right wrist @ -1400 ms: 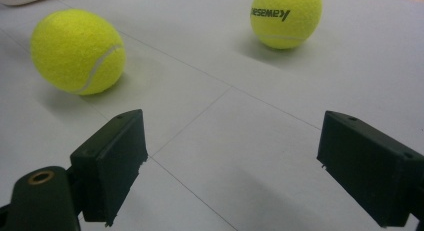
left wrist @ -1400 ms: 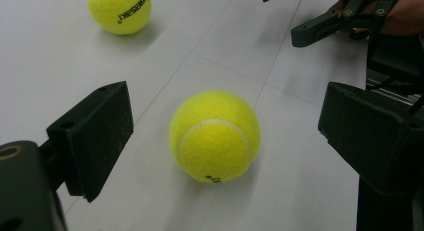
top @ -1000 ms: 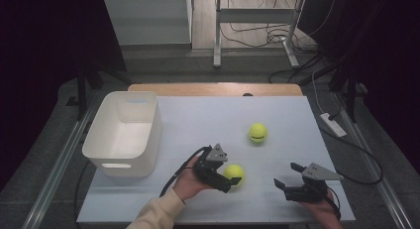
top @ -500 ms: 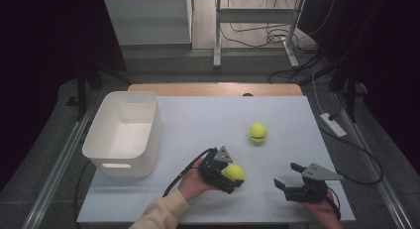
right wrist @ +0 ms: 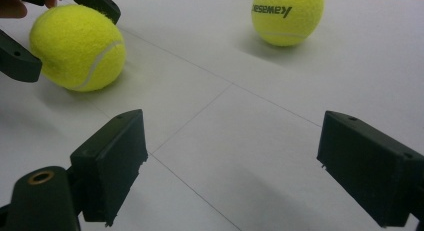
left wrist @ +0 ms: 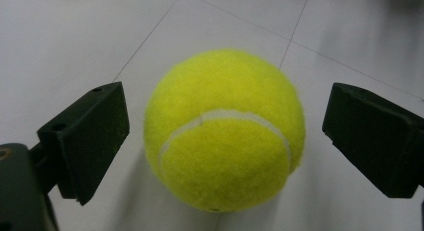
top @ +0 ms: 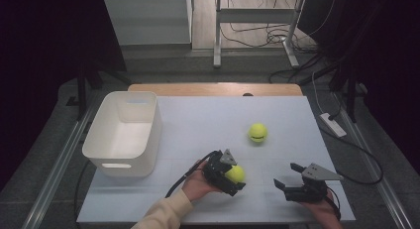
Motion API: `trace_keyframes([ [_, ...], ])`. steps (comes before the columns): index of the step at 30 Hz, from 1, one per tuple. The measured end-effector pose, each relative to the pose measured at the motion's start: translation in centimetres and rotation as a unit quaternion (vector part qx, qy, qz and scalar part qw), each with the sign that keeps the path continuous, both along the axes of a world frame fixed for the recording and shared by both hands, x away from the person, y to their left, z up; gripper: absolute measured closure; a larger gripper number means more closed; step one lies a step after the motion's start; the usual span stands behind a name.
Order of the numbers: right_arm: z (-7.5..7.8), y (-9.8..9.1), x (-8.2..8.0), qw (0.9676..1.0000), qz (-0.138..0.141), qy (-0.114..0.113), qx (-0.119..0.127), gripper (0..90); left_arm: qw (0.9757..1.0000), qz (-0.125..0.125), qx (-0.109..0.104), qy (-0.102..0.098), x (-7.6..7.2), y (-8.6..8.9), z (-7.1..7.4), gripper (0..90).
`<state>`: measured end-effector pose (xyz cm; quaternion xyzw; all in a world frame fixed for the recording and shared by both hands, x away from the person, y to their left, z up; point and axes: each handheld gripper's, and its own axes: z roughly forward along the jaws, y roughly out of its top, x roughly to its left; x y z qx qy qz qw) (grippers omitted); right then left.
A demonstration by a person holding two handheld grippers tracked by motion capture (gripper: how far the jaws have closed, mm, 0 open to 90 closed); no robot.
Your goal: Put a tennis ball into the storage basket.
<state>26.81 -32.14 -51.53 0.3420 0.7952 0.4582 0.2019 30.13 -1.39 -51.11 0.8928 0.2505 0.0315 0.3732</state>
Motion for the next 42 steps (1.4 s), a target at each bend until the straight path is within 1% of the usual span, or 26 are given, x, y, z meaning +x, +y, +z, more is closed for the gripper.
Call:
trace_keyframes([
  [3, 0.0, 0.0, 0.0, 1.0, 0.0, 0.0, 0.0, 12.1, 1.0, 0.001, 0.006, -0.003, 0.0, -0.1, -0.1, 6.3],
  [5, 0.0, 0.0, 0.0, 1.0, 0.0, -0.001, -0.001, 12.1, 1.0, 0.005, 0.004, -0.005, 0.0, -0.1, -0.1, 8.8],
  [8, 0.0, 0.0, 0.0, 1.0, -0.001, -0.002, -0.002, 12.1, 1.0, 0.007, 0.003, -0.007, -0.1, 0.0, -0.2, 15.9],
  [10, 0.0, 0.0, 0.0, 1.0, -0.001, -0.002, -0.002, 12.1, 0.9999, 0.006, 0.006, -0.008, -0.1, 0.0, -0.2, 23.6],
  [15, 0.0, 0.0, 0.0, 1.0, -0.001, -0.003, -0.003, 12.1, 0.9999, 0.0, 0.01, -0.011, -0.2, 0.1, -0.1, 26.2],
  [19, 0.0, 0.0, 0.0, 1.0, -0.001, -0.004, -0.003, 12.1, 0.9996, -0.004, 0.017, -0.021, -0.3, 0.2, 0.0, 26.8],
  [20, 0.0, 0.0, -0.1, 1.0, -0.001, -0.004, -0.003, 12.1, 0.9995, -0.009, 0.018, -0.022, -0.3, 0.4, 0.2, 26.8],
  [22, 0.1, -0.1, -0.1, 1.0, -0.001, -0.004, -0.003, 12.1, 0.9997, -0.003, 0.01, -0.023, -0.3, 0.5, 0.4, 26.8],
  [25, 0.1, -0.1, -0.1, 1.0, -0.002, -0.004, -0.003, 12.1, 0.9997, -0.004, 0.005, -0.026, -0.2, 0.8, 0.7, 26.8],
  [26, 0.1, -0.1, -0.1, 1.0, -0.002, -0.004, -0.003, 12.1, 0.9997, 0.002, -0.004, -0.025, -0.3, 0.9, 0.9, 26.8],
  [27, 0.1, 0.0, -0.1, 1.0, -0.002, -0.004, -0.003, 12.1, 0.9996, 0.003, -0.009, -0.026, -0.3, 1.0, 1.0, 26.8],
  [28, 0.1, 0.0, -0.1, 1.0, -0.002, -0.005, -0.003, 12.1, 0.9994, 0.006, -0.016, -0.031, -0.4, 1.3, 1.3, 26.8],
  [29, 0.1, 0.0, -0.1, 1.0, -0.002, -0.005, -0.003, 12.1, 0.9994, 0.006, -0.016, -0.031, -0.4, 1.3, 1.3, 26.8],
  [30, 0.1, 0.0, -0.1, 1.0, -0.002, -0.005, -0.003, 12.1, 0.9992, 0.009, -0.021, -0.034, -0.4, 1.5, 1.5, 26.8],
  [32, 0.1, 0.0, -0.1, 1.0, -0.002, -0.005, -0.002, 12.1, 0.9984, 0.017, -0.033, -0.044, -0.4, 2.0, 2.1, 26.8],
  [33, 0.1, 0.0, -0.1, 1.0, -0.002, -0.005, -0.002, 12.1, 0.9981, 0.019, -0.037, -0.045, -0.4, 2.1, 2.2, 26.8],
  [34, 0.1, 0.0, -0.1, 1.0, -0.002, -0.005, -0.002, 12.1, 0.9976, 0.023, -0.047, -0.046, -0.4, 2.3, 2.5, 26.8],
  [35, 0.1, 0.0, -0.1, 1.0, -0.002, -0.005, -0.002, 12.1, 0.9976, 0.023, -0.047, -0.046, -0.4, 2.3, 2.5, 26.8],
  [36, 0.1, 0.0, -0.1, 1.0, -0.002, -0.005, -0.002, 12.1, 0.9971, 0.025, -0.053, -0.049, -0.5, 2.6, 2.8, 26.8],
  [39, 0.1, 0.0, -0.1, 1.0, -0.002, -0.005, -0.002, 12.1, 0.9964, 0.028, -0.061, -0.053, -0.5, 3.2, 3.3, 26.8],
  [42, 0.2, 0.0, -0.2, 1.0, -0.002, -0.009, -0.003, 12.3, 0.996, 0.032, -0.063, -0.056, -0.5, 3.5, 3.5, 26.8],
])
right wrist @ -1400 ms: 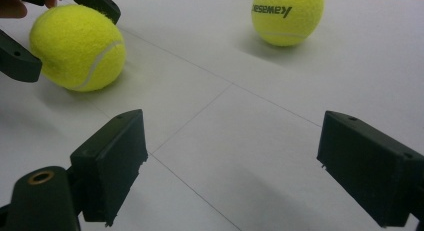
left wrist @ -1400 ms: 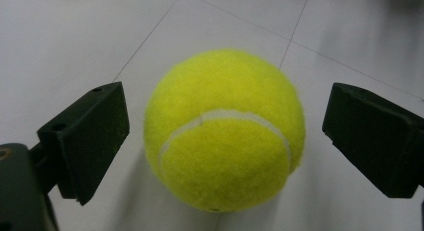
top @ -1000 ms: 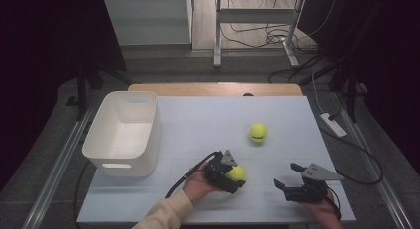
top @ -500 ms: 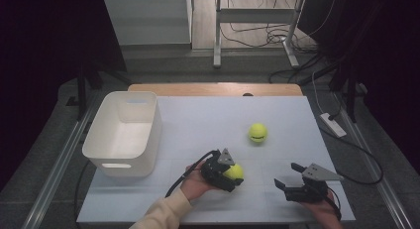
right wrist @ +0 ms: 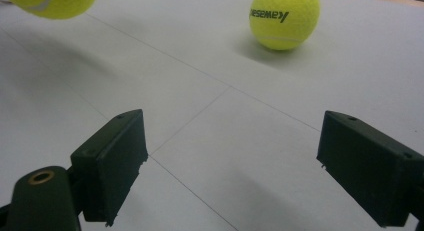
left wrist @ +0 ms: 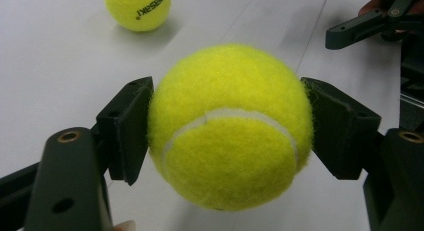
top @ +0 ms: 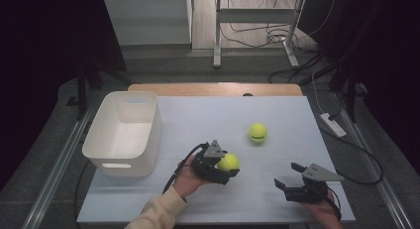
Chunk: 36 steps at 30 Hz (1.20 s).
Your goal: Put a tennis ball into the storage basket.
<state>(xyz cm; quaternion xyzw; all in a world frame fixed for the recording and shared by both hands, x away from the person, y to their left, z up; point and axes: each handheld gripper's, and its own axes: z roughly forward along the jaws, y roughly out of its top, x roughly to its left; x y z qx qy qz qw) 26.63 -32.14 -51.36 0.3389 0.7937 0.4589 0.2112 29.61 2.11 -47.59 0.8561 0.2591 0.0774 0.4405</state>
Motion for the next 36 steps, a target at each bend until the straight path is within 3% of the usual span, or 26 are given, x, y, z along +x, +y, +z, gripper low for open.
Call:
trace_keyframes([
  [11, 0.0, 0.0, 0.0, 1.0, 0.001, 0.0, -0.002, 12.3, 0.9998, 0.011, -0.013, -0.013, -0.1, 1.2, 1.1, 26.8],
  [16, 0.0, 0.0, 0.0, 1.0, 0.001, 0.0, -0.001, 12.3, 0.9993, 0.015, -0.033, -0.012, 0.0, 2.1, 1.8, 26.7],
  [36, 0.0, 0.0, 0.0, 1.0, 0.0, 0.0, -0.002, 12.3, 0.9969, 0.037, -0.057, -0.04, -0.5, 4.4, 3.9, 26.7],
])
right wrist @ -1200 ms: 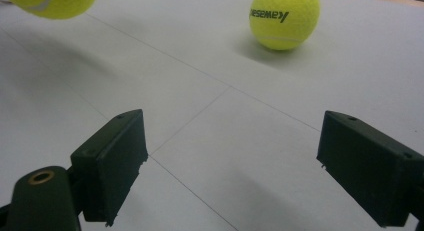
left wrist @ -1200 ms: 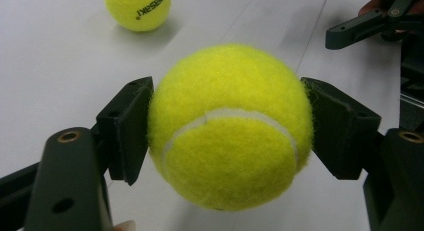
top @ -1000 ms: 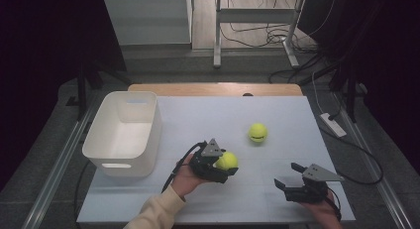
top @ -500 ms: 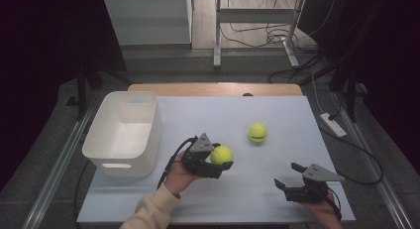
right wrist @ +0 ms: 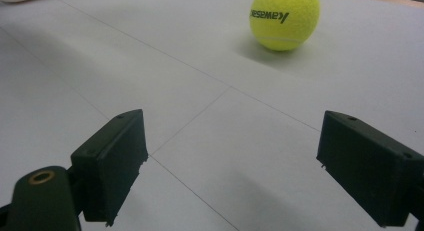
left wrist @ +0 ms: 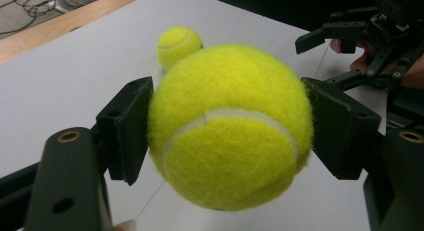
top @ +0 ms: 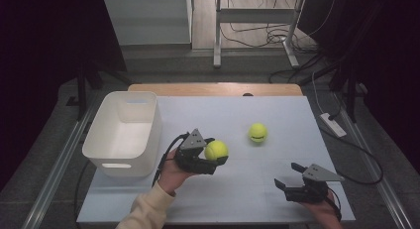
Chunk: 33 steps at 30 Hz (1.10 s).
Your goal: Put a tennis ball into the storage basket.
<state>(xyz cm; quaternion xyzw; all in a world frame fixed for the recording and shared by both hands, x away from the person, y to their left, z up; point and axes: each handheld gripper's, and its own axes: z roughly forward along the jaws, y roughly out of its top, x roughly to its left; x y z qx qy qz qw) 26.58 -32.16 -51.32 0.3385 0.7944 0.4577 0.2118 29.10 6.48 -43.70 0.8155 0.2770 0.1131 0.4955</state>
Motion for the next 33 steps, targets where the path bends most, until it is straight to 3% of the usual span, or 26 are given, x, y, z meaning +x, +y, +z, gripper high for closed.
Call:
trace_keyframes([
  [33, 0.0, 0.0, 0.0, 1.0, 0.0, -0.002, -0.001, 12.3, 0.9985, 0.031, -0.03, -0.033, -0.7, 2.9, 2.3, 26.7],
])
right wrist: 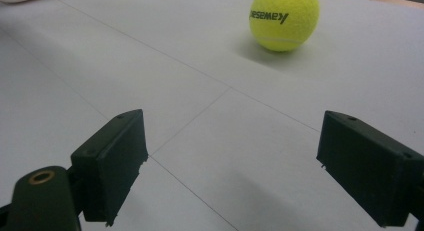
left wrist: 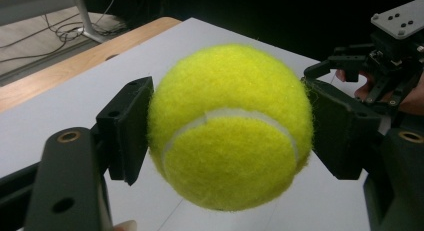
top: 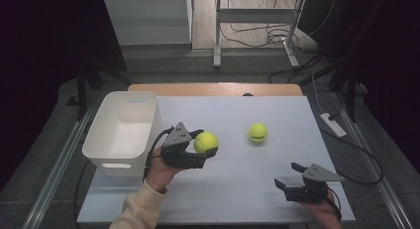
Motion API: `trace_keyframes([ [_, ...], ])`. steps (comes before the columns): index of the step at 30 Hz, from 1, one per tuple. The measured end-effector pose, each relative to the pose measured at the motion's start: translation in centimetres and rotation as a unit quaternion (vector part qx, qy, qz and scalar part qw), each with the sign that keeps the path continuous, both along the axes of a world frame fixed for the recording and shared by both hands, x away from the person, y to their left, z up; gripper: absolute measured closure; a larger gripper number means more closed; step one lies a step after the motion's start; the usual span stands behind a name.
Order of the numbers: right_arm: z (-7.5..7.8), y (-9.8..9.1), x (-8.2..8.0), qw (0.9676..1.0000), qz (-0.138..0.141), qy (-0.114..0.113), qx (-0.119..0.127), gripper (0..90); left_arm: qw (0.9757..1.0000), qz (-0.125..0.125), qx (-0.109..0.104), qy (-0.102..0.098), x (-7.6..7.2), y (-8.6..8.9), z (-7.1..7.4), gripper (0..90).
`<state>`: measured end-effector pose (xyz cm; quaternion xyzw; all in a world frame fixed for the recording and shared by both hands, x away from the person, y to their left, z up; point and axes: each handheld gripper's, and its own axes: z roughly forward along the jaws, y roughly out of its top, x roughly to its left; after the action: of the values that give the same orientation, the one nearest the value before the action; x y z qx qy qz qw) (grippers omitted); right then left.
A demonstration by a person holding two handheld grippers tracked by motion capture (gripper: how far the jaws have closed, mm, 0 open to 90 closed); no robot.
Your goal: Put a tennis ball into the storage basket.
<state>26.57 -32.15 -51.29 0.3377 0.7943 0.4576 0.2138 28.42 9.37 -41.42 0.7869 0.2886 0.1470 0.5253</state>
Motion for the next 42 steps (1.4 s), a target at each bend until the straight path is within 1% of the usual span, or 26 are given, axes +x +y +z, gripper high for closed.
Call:
trace_keyframes([
  [3, 0.0, 0.0, 0.0, 1.0, 0.0, 0.001, 0.0, 12.3, 1.0, 0.007, -0.006, -0.002, 0.0, 0.4, 0.2, 26.7],
  [13, 0.0, 0.0, 0.0, 1.0, 0.0, 0.001, 0.0, 12.3, 0.9997, 0.019, -0.015, -0.003, 0.0, 1.3, 0.6, 26.7],
  [22, 0.0, 0.0, 0.0, 1.0, 0.0, 0.001, -0.001, 12.3, 0.9993, 0.03, -0.019, -0.01, 0.0, 2.1, 0.8, 26.7],
  [29, 0.0, 0.0, 0.0, 1.0, -0.001, 0.0, -0.002, 12.4, 0.9989, 0.035, -0.026, -0.017, -0.1, 2.7, 1.2, 26.7],
  [36, 0.0, 0.0, 0.0, 1.0, -0.001, 0.0, -0.002, 12.4, 0.9984, 0.045, -0.03, -0.019, -0.1, 3.5, 1.4, 26.7],
  [42, 0.0, 0.0, 0.0, 1.0, -0.002, -0.001, -0.001, 12.4, 0.9982, 0.049, -0.03, -0.019, -0.1, 3.7, 1.4, 26.7],
])
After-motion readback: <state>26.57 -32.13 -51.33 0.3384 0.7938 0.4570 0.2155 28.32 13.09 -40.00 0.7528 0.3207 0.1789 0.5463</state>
